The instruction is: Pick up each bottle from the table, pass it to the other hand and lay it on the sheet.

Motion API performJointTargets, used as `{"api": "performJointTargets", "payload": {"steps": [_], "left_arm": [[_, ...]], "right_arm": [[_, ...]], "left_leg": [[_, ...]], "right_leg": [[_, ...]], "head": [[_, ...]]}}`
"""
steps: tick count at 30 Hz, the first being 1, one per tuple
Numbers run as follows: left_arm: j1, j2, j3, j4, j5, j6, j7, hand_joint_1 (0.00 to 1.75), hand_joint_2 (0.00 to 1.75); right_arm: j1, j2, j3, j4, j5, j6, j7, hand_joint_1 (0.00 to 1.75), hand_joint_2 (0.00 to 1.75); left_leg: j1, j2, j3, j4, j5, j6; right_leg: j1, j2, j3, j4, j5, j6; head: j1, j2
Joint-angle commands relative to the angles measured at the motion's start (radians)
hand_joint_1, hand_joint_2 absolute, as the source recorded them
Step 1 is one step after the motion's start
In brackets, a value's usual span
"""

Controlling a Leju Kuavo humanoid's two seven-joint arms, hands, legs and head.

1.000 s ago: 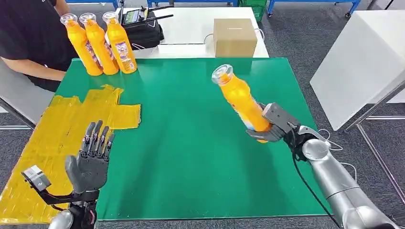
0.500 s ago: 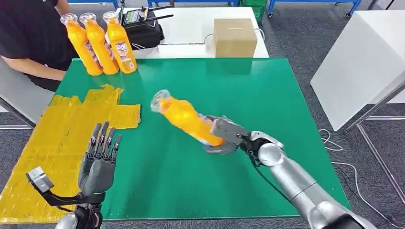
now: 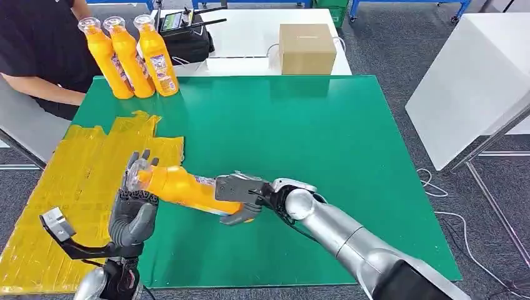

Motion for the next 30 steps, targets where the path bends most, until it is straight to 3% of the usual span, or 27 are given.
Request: {"api": "performJointTargets", "payload": {"steps": [1, 5, 15, 19, 30], "left_arm": [[-0.061, 0.013, 0.002, 0.073, 0.015, 0.007, 0.006, 0.0, 1.75], [-0.064, 0.014, -0.014, 0.065, 0.009, 0.016, 0.021, 0.0, 1.75], [-0.066, 0.033, -0.036, 0.103, -0.01, -0.022, 0.005, 0.0, 1.75], [-0.077, 0.028, -0.039, 0.09, -0.014, -0.006, 0.025, 0.0, 1.75], [-0.092, 0.044, -0.064, 0.11, -0.079, -0.022, -0.012, 0.0, 1.75]], "right_arm": [[-0.115, 0.062, 0.128, -0.017, -0.044, 0.03, 0.032, 1.75, 1.75], [-0.12, 0.05, 0.17, -0.08, -0.084, 0.008, 0.082, 1.75, 1.75], [-0.144, 0.044, 0.202, -0.051, -0.118, -0.001, 0.034, 1.75, 1.75], [-0.143, 0.056, 0.224, -0.084, -0.131, -0.013, 0.077, 1.75, 1.75], [-0.153, 0.058, 0.251, -0.065, -0.154, -0.015, 0.066, 1.75, 1.75]], "left_leg": [[0.0, 0.002, 0.001, 0.0, 0.0, -0.001], [0.001, 0.001, 0.002, 0.0, -0.001, -0.001], [0.001, 0.001, 0.003, -0.001, -0.001, -0.001], [0.001, 0.001, 0.003, 0.0, -0.001, -0.001], [0.001, 0.0, 0.002, 0.0, 0.0, -0.001]], "right_leg": [[0.0, 0.001, 0.0, 0.001, 0.0, -0.001], [0.002, 0.0, 0.001, 0.001, -0.001, -0.001], [0.002, 0.0, 0.003, -0.001, -0.001, -0.001], [0.001, 0.0, 0.002, 0.0, -0.001, -0.002], [0.001, -0.001, 0.001, 0.0, -0.001, -0.001]], "head": [[0.0, 0.0], [0.0, 0.0], [0.0, 0.0], [0.0, 0.0], [0.0, 0.0]]}}
